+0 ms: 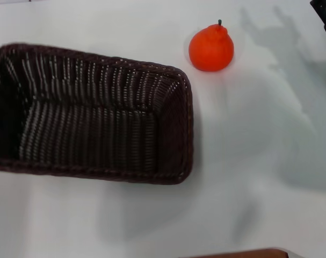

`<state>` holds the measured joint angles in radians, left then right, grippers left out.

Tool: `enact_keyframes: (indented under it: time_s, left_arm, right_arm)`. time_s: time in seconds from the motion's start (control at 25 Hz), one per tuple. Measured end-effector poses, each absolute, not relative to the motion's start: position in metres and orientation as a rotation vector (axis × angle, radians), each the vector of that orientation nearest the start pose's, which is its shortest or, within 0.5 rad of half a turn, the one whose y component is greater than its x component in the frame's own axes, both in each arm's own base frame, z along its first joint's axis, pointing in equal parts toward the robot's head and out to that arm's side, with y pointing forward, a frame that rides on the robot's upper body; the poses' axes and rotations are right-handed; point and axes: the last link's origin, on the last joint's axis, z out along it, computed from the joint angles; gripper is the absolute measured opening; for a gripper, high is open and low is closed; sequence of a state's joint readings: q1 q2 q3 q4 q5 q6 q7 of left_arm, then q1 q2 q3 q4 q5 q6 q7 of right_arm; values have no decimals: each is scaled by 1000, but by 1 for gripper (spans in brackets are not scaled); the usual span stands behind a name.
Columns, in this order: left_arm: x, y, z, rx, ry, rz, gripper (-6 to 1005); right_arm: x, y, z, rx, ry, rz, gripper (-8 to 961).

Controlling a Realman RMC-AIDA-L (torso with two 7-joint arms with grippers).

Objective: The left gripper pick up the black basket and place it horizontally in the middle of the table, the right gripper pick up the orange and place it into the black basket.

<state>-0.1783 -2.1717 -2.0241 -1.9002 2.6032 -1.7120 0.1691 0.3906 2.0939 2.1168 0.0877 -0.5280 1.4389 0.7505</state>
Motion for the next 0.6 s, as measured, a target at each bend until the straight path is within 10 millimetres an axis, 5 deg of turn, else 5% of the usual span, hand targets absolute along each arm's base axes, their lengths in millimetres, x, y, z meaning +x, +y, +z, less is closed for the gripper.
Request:
enact_keyframes:
  time_s: [0.6]
  left_arm:
    - [-260, 265, 68, -1846, -1728, -123, 137]
  right_arm:
    - [320, 310, 9, -750, -1601, -1183, 955]
